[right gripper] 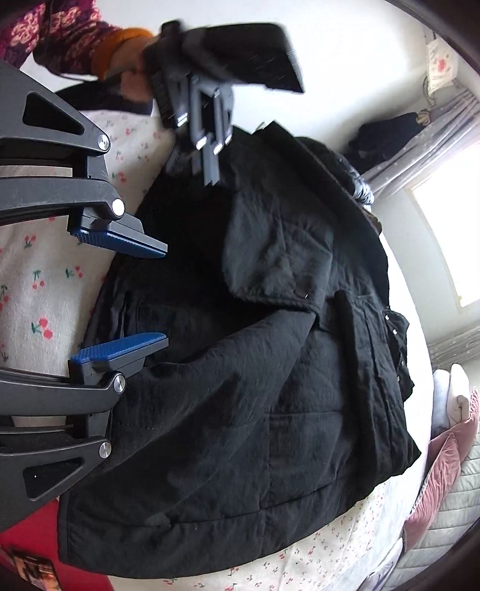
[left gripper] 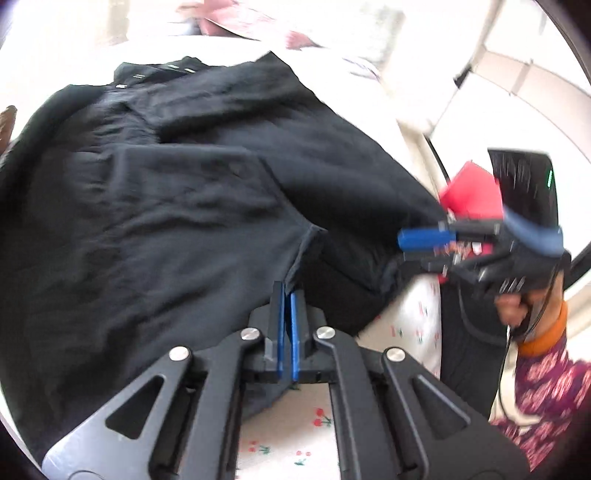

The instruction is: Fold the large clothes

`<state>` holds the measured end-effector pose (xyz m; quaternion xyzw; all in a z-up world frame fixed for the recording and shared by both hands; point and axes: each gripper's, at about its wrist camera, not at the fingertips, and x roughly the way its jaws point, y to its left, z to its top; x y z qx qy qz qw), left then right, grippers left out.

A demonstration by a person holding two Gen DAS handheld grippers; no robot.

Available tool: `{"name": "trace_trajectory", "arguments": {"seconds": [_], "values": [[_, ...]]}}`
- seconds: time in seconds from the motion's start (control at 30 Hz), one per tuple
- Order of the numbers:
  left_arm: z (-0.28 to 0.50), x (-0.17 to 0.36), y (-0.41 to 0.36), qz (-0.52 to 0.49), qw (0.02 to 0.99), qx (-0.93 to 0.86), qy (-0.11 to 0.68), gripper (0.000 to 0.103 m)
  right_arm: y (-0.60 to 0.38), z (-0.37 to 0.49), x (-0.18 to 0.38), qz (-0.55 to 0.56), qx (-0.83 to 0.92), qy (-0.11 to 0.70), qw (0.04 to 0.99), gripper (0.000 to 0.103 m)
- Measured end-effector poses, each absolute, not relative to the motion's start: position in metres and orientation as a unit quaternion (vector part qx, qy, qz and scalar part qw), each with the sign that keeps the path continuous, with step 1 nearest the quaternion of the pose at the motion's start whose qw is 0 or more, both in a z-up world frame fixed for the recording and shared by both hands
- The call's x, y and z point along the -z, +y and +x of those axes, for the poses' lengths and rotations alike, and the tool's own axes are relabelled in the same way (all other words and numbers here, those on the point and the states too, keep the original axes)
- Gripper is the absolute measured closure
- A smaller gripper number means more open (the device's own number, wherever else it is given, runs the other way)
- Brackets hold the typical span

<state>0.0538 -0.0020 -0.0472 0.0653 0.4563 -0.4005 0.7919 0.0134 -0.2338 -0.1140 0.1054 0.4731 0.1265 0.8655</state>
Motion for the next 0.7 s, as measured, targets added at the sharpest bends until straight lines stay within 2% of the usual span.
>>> {"name": "trace_trajectory", "arguments": {"seconds": [0.3,0.57,0.63,0.7], "values": [[0.072,0.035,0.019,0.012,0.810,0.383,0.443,0.100,-0.196,0.017,0.120,0.027,-0.166,0.490,0.855,0.059],[0.067,0.022,0.022,0.014,0.817,0.393,0.421,0.100,-0.184,0.047,0.157,-0.042,-0.088,0.540,0.836,0.060],[0.066,0.016,0.025,0.011,0.821,0.394,0.414,0.100,-0.185,0.049,0.156,-0.046,-0.075,0.539,0.838,0.070],[0.066,0.010,0.029,0.005,0.824,0.395,0.406,0.100,-0.186,0.050,0.154,-0.030,-0.087,0.538,0.838,0.096]]}}
